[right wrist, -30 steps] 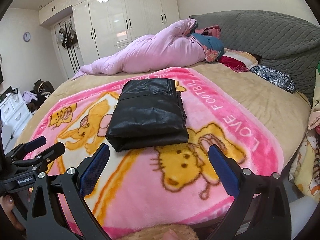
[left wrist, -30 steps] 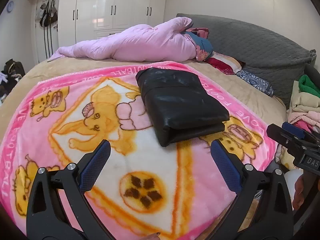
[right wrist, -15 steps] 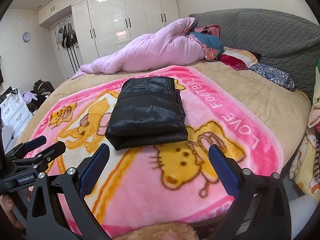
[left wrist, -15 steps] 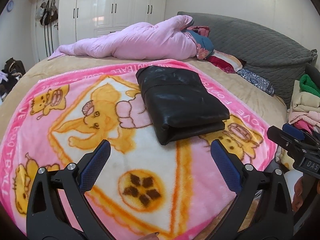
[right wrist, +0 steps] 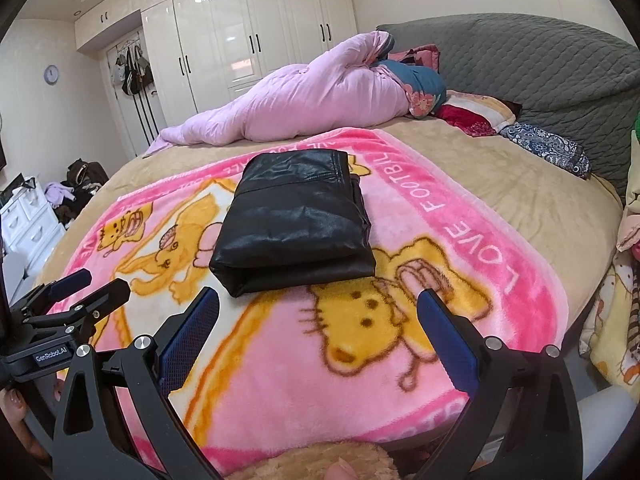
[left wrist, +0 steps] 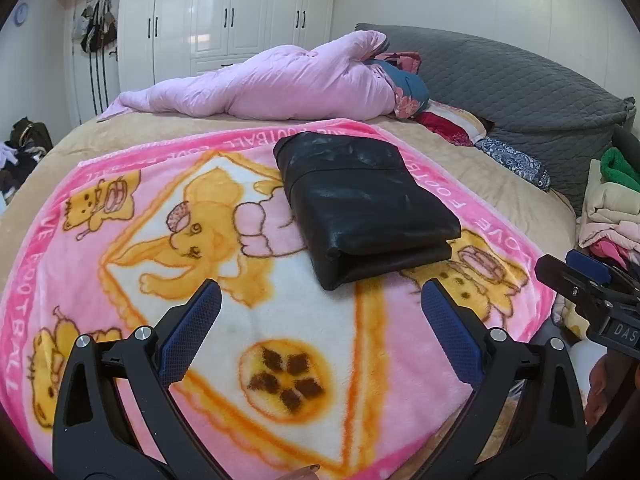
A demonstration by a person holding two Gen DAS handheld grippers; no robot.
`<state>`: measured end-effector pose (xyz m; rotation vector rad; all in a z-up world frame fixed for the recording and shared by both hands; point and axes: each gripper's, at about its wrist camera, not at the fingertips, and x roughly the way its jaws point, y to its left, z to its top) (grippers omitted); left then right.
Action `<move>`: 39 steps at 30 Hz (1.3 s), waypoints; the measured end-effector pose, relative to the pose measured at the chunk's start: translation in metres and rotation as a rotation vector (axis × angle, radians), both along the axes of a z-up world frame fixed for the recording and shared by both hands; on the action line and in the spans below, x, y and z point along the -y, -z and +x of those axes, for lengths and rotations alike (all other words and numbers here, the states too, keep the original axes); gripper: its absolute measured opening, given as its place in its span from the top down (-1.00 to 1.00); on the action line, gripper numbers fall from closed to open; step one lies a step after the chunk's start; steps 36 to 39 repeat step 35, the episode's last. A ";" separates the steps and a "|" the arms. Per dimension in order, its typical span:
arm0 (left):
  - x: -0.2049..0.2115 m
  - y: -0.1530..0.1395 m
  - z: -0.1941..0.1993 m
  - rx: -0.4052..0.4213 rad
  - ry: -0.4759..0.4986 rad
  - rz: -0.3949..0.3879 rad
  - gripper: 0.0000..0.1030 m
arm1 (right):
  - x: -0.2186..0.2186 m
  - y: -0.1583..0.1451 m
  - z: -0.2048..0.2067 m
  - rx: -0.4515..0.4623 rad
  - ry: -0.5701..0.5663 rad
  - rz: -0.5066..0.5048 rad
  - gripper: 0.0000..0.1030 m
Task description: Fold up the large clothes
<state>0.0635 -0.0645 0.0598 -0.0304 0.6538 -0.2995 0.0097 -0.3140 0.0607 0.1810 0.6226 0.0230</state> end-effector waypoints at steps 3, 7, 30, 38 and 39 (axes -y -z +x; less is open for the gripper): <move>0.000 0.000 0.000 0.000 0.001 0.000 -0.82 | 0.000 0.000 0.000 0.001 0.001 -0.001 -0.91; -0.002 0.001 -0.001 0.000 0.002 0.003 -0.82 | 0.000 0.000 -0.001 0.001 -0.005 0.002 -0.91; -0.039 0.017 0.013 -0.067 -0.031 0.007 -0.82 | 0.052 0.022 -0.032 -0.026 0.185 0.036 -0.91; -0.148 0.048 0.052 -0.156 -0.223 0.077 -0.82 | 0.169 0.077 -0.096 -0.132 0.641 0.049 -0.91; -0.148 0.048 0.052 -0.156 -0.223 0.077 -0.82 | 0.169 0.077 -0.096 -0.132 0.641 0.049 -0.91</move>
